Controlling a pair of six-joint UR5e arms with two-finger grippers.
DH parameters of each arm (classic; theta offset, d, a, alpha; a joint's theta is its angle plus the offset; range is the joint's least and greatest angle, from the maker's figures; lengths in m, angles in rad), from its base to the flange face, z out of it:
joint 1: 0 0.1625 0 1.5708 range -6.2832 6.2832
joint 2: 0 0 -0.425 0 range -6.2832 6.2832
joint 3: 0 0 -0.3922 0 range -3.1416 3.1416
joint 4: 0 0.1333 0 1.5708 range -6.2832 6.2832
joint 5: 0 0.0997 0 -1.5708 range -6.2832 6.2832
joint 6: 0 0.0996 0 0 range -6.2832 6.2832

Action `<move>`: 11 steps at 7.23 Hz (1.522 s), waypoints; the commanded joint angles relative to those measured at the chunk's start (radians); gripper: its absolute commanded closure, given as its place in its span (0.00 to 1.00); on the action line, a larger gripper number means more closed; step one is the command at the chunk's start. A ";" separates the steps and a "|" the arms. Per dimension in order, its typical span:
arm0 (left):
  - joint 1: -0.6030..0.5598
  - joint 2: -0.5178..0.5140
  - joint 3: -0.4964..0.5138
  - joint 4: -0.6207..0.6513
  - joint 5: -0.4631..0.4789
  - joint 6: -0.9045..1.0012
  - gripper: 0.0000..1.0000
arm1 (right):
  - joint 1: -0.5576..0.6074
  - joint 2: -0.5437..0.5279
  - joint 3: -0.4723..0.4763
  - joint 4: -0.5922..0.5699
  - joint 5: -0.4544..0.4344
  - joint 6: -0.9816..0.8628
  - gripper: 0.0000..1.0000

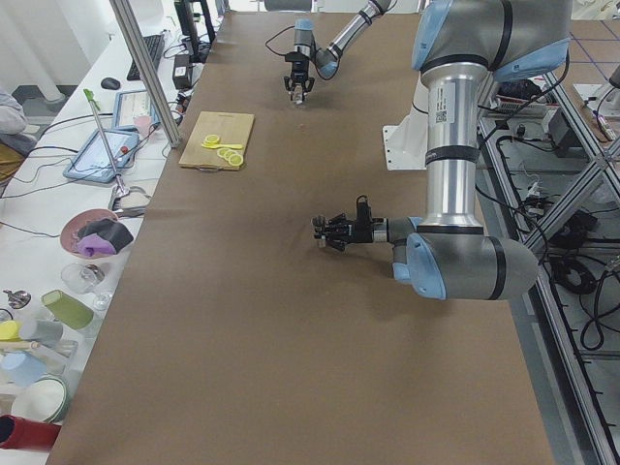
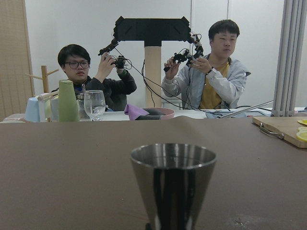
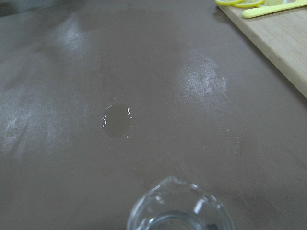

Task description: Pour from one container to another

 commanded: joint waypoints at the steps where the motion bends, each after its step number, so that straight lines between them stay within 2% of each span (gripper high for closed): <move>1: 0.002 0.000 0.000 0.001 0.002 0.000 0.57 | -0.004 0.000 0.001 -0.014 0.001 -0.005 1.00; 2: 0.003 0.002 0.000 0.001 0.002 -0.002 0.45 | -0.005 0.000 0.001 -0.015 0.001 -0.004 1.00; 3: 0.005 0.003 -0.003 0.001 0.002 -0.002 0.17 | -0.007 -0.001 0.001 -0.014 0.002 -0.004 1.00; 4: 0.006 0.008 -0.007 0.001 0.018 -0.003 0.01 | -0.010 0.000 0.001 -0.015 0.002 -0.004 1.00; 5: 0.031 0.009 -0.007 0.001 0.046 -0.011 0.01 | -0.013 -0.001 0.001 -0.014 0.002 -0.004 1.00; 6: 0.036 0.011 -0.010 0.001 0.054 -0.011 0.01 | -0.016 -0.006 0.001 -0.014 0.002 -0.002 0.89; 7: 0.066 0.044 -0.042 0.002 0.052 -0.011 0.01 | -0.016 -0.007 0.003 -0.012 0.002 -0.002 0.53; 9: 0.107 0.122 -0.124 0.002 0.054 -0.008 0.01 | -0.016 -0.008 0.003 -0.011 0.001 -0.002 0.06; 10: 0.140 0.155 -0.159 0.001 0.063 -0.009 0.01 | -0.016 -0.008 0.003 -0.011 -0.001 -0.002 0.01; 11: 0.147 0.163 -0.185 -0.001 0.069 -0.009 0.01 | -0.018 -0.008 0.003 -0.011 -0.003 -0.002 0.01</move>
